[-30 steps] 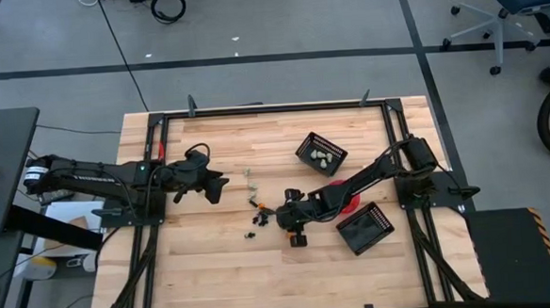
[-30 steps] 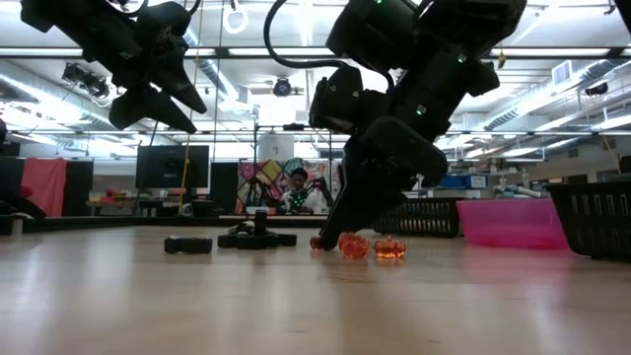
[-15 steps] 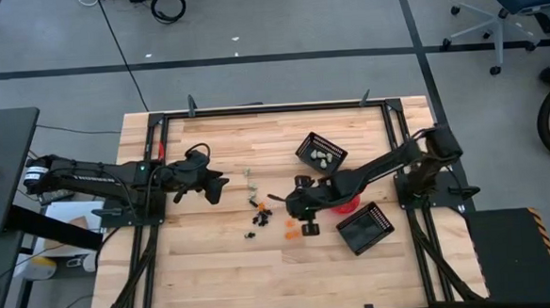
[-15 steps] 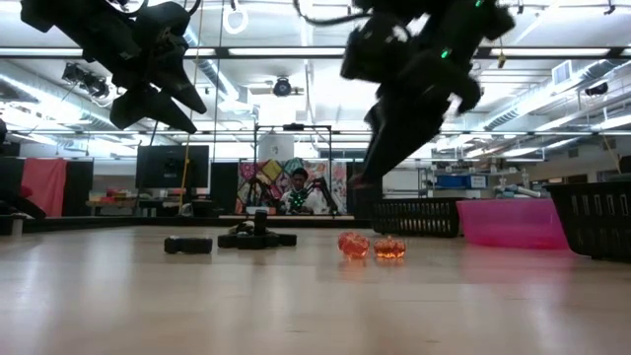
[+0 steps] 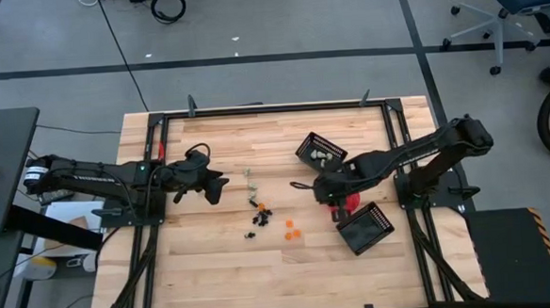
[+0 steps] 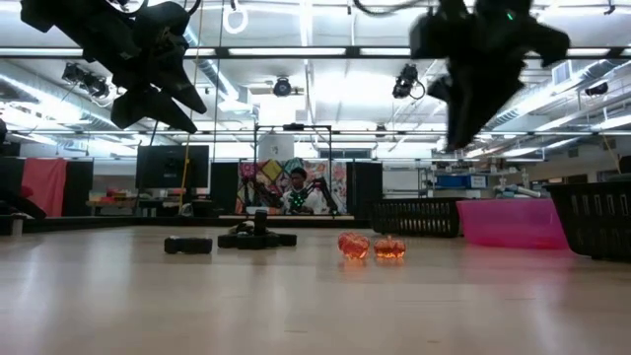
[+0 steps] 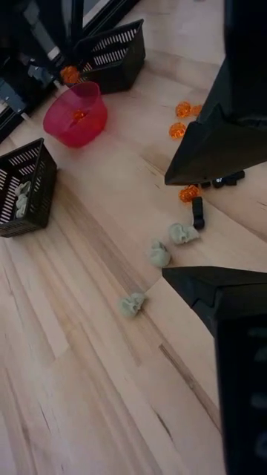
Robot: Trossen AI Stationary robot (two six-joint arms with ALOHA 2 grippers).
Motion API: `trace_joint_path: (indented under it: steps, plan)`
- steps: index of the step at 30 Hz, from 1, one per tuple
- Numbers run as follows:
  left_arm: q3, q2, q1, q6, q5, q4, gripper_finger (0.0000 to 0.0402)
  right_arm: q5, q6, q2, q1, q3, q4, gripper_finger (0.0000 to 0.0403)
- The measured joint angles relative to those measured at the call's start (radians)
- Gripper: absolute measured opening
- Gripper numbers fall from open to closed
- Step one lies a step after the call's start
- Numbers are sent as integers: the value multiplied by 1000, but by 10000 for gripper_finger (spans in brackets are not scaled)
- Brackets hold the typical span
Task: Sort Halloween decoration
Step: Put the orange pumpkin toy into the red bowl
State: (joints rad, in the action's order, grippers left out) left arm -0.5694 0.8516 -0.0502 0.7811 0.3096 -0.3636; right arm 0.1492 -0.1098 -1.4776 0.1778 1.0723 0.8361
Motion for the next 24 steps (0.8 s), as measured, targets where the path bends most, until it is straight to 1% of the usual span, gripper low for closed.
trace_joint_path:
  steps: [5, 9, 14, 18, 21, 24]
  plan:
    - [0, 0, 0, -7, 0, 0, 162, -53, -58, 30, -5, -134, -17, 97]
    - [0, 0, 0, -7, 0, 0, 162, -38, -96, 33, -15, -224, -86, 97]
    - [0, 0, 0, -8, 0, 0, 162, -36, -143, 19, -57, -308, -190, 97]
    - [0, -1, 0, -3, 0, 2, 162, -11, -185, 8, -92, -336, -206, 97]
    - [0, -1, 0, -1, 0, 1, 162, -10, -179, 8, -112, -336, -220, 98]
    - [0, -1, 0, 1, 0, -2, 162, -13, -179, 8, -124, -335, -236, 110]
